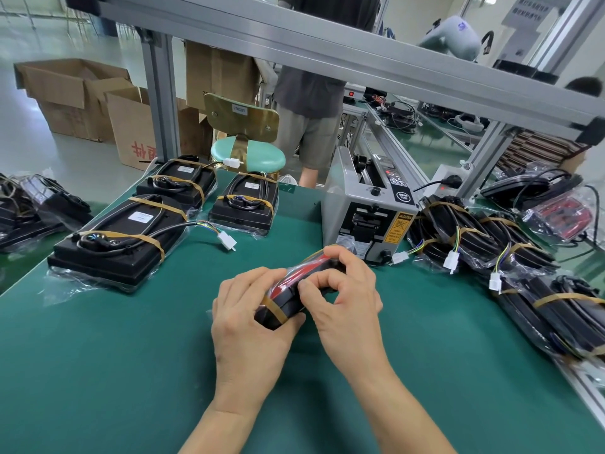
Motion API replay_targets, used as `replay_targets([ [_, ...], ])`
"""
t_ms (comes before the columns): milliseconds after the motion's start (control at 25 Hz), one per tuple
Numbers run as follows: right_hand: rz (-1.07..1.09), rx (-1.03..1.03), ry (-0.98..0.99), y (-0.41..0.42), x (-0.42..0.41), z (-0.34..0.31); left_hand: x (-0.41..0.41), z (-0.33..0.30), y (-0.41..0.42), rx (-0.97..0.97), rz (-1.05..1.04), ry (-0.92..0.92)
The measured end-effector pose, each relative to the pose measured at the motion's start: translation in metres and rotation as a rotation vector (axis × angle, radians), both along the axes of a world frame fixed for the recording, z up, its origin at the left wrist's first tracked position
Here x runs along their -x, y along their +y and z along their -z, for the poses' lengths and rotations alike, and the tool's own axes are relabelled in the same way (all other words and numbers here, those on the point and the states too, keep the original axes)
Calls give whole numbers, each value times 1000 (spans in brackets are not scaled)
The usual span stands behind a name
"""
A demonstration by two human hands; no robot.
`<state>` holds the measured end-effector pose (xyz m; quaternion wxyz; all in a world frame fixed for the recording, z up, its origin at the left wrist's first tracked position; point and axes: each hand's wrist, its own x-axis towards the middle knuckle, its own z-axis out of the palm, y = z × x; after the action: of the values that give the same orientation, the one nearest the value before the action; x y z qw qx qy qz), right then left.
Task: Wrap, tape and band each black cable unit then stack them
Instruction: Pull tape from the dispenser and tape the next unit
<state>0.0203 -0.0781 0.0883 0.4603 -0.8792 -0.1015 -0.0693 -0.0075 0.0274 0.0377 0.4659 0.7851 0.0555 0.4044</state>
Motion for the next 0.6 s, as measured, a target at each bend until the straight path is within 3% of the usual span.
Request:
replay_targets([
  [600,-15,-75,5,-2,0,3,0,2,1,4,-2,11],
])
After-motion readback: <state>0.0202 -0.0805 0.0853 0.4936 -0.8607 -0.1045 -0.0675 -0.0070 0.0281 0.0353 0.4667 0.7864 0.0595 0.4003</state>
